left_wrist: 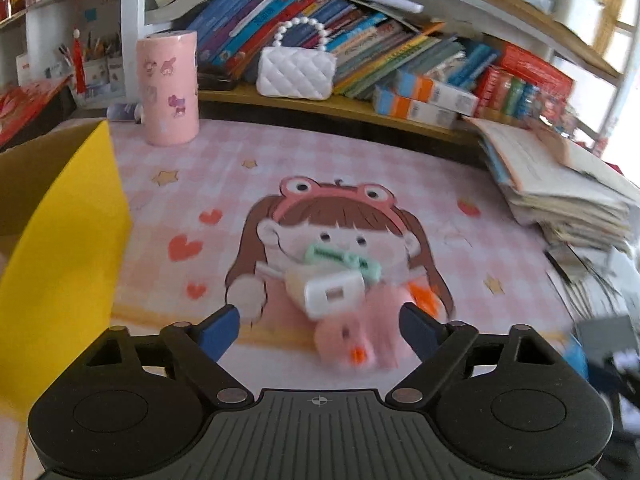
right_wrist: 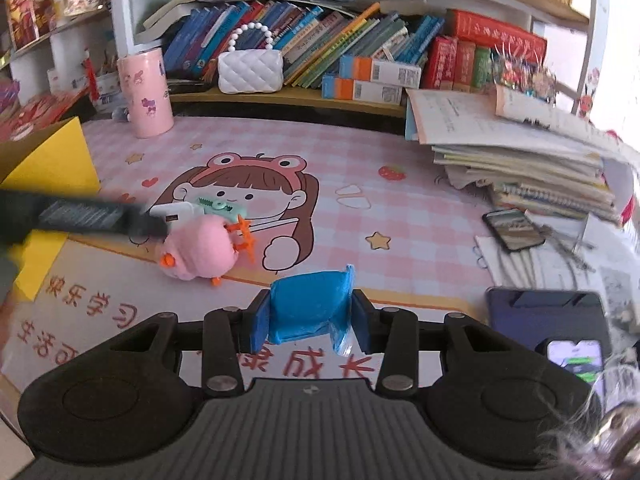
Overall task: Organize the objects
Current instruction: 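Grasp the blue piece with the right gripper while the left grasps the white charger block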
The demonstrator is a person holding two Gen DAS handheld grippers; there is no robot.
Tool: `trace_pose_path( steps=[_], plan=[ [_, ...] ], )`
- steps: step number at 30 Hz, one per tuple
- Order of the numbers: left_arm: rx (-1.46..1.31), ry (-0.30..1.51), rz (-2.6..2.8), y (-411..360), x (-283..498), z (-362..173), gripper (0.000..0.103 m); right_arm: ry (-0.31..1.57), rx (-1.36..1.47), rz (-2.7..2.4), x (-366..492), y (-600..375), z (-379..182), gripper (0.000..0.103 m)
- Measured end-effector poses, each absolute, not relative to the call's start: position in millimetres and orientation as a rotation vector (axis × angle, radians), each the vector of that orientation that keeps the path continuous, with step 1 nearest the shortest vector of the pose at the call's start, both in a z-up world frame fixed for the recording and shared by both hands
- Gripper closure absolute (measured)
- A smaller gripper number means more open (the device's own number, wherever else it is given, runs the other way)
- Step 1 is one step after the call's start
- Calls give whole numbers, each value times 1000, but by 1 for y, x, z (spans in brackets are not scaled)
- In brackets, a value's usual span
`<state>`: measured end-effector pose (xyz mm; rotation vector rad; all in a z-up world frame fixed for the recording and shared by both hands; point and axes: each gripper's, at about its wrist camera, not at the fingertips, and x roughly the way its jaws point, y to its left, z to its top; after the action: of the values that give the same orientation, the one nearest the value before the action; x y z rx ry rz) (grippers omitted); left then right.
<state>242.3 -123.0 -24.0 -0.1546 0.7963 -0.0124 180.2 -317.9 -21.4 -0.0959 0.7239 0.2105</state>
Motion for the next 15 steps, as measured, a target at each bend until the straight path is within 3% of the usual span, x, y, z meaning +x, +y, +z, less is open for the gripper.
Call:
trace_pose_path(
  steps=[2, 7, 11, 15],
  plan=[
    [-184, 809, 5, -124, 261, -30, 17, 714, -113, 216, 179, -319, -21, 64],
    [-222, 866, 46, -126, 295, -50, 28, 718, -133, 237, 178, -320, -22, 64],
    [-227, 922, 37, -126, 306, -65, 51, 723, -145, 248, 176, -319, -22, 64],
    [-184, 902, 30, -126, 301, -63, 61, 726, -150, 251, 176, -315, -23, 64]
  ],
)
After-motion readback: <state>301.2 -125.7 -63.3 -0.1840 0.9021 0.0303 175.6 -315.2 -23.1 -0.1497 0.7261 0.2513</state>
